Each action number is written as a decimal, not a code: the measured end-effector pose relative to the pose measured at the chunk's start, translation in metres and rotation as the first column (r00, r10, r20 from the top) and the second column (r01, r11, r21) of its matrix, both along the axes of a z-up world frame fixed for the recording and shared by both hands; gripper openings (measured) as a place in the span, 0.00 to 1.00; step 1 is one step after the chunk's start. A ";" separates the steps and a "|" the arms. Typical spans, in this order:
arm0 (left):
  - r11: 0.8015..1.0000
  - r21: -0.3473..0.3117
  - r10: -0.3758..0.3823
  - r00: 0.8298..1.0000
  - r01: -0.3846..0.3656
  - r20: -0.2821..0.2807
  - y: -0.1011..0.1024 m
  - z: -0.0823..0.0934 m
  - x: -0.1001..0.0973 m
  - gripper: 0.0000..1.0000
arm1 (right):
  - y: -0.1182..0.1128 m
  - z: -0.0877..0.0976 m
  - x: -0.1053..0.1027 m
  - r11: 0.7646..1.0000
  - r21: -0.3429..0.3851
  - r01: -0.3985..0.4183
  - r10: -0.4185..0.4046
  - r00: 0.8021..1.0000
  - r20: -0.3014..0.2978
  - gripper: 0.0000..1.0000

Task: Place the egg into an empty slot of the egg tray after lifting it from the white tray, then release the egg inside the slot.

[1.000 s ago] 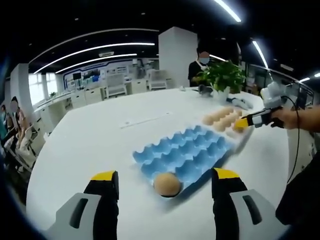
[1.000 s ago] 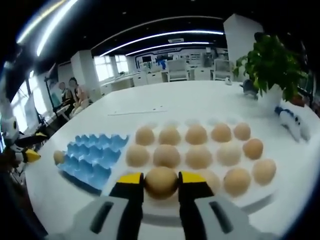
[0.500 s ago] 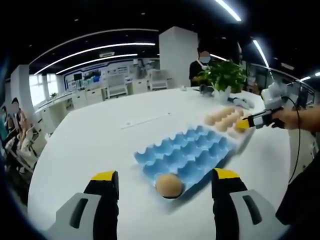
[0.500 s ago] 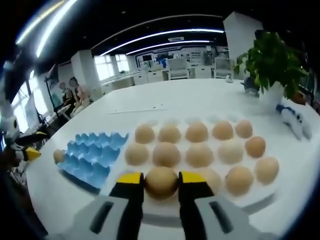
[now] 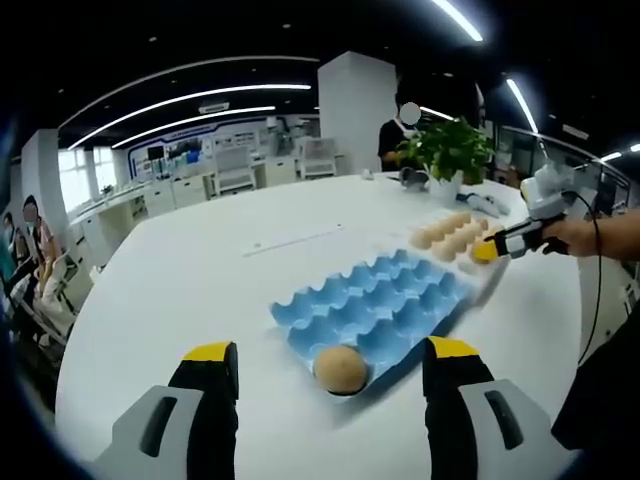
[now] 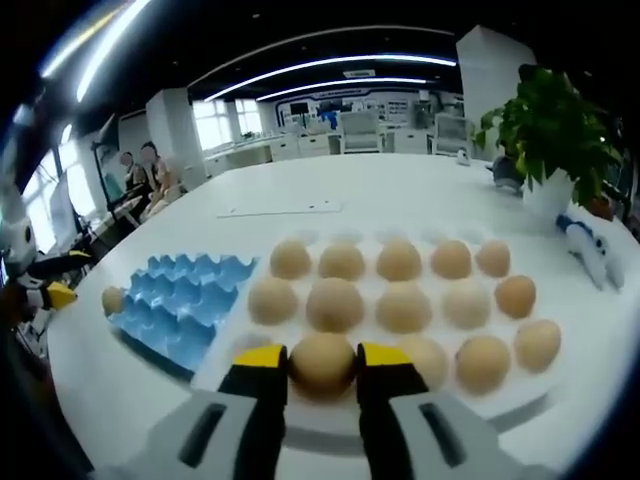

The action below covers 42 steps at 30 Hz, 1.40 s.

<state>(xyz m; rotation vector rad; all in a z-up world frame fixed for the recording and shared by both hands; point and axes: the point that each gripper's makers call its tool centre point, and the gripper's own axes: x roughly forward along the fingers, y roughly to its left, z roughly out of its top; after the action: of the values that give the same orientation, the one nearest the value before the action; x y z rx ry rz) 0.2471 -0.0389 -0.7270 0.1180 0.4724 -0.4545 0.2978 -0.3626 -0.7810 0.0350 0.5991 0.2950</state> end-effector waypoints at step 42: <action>1.000 -0.001 -0.007 1.000 0.007 -0.006 -0.001 -0.005 0.001 0.75 | -0.002 0.011 0.001 0.994 0.104 0.041 -0.047 0.997 0.055 0.26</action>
<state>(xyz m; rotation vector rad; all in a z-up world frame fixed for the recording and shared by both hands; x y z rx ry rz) 0.2482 -0.0402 -0.7319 0.1173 0.4776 -0.4624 0.2986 -0.3645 -0.7697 0.1383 0.5250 0.2830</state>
